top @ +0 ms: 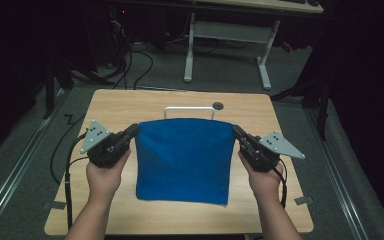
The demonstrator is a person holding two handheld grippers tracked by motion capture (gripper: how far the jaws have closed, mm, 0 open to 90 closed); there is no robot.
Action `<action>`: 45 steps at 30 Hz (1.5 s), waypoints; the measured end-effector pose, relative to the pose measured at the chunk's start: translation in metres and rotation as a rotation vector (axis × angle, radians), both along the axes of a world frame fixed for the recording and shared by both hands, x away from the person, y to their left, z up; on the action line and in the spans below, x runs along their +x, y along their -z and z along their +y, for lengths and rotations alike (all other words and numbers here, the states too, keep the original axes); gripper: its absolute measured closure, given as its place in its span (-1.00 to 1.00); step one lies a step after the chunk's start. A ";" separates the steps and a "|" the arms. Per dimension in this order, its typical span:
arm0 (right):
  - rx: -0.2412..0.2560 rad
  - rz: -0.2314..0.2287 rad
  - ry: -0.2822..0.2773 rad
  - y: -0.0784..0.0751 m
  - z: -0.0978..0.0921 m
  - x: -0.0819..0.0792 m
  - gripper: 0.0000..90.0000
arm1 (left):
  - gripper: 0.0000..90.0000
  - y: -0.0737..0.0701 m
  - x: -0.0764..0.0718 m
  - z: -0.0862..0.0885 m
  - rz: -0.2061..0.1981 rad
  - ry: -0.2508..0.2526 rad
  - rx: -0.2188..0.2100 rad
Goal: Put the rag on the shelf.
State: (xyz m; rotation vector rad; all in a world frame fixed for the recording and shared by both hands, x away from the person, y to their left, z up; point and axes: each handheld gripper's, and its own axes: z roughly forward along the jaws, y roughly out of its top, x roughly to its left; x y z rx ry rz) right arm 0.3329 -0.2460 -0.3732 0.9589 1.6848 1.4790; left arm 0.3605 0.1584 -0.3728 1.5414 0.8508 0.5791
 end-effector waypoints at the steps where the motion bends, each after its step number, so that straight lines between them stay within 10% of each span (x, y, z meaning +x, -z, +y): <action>1: 0.001 -0.009 -0.001 -0.004 0.000 0.001 0.96 | 0.96 -0.003 0.001 0.000 -0.007 -0.001 -0.002; 22: 0.010 -0.058 -0.002 -0.052 0.000 0.022 0.97 | 0.97 -0.052 0.029 0.000 -0.063 -0.014 0.022; 45: 0.033 -0.036 0.065 -0.078 -0.006 0.118 0.97 | 0.97 -0.076 0.132 -0.015 -0.063 -0.114 0.085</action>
